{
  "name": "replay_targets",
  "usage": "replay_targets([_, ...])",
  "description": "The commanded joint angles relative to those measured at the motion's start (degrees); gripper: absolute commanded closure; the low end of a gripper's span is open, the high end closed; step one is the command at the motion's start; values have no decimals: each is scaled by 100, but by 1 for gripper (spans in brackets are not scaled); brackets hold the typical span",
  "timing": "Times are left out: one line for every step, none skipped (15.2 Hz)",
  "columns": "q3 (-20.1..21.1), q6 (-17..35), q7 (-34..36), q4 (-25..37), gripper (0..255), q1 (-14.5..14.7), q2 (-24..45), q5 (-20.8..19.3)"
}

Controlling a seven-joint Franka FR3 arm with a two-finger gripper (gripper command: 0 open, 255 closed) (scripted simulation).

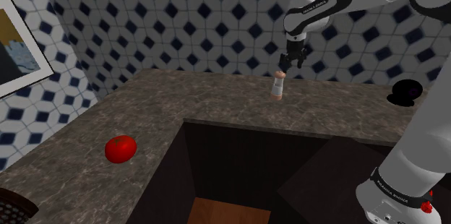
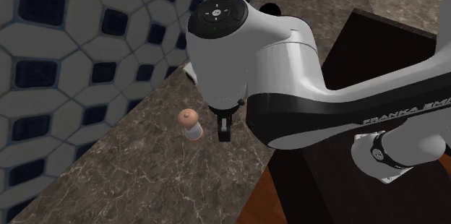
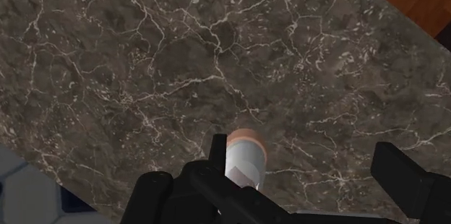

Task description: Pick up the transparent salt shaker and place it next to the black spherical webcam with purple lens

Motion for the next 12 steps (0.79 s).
replay_targets([-22, 110, -102, 449, 0, -53, 490, 118])
replay_targets([-28, 147, -150, 655, 0, -87, 702, 172])
replay_targets([-30, 176, -197, 870, 0, -124, 915, 225])
replay_targets([-32, 197, -242, 1094, 0, -163, 1130, 279])
replay_targets([-29, 210, -286, 1328, 0, -205, 1347, 333])
replay_targets([-26, 215, -327, 1573, 0, -249, 1566, 385])
replay_targets([-18, 211, -365, 1830, 0, -297, 1788, 437])
replay_targets([-8, 198, -401, 2099, 0, -347, 2013, 486])
replay_targets([2, 175, -434, 2383, 0, -399, 2243, 534])
replay_targets([15, 142, -463, 2683, 0, -455, 2477, 580])
replay_targets([24, 119, -478, 2853, 0, -486, 2607, 603])
replay_targets([28, 179, -481, 2824, 0, -493, 2639, 609])
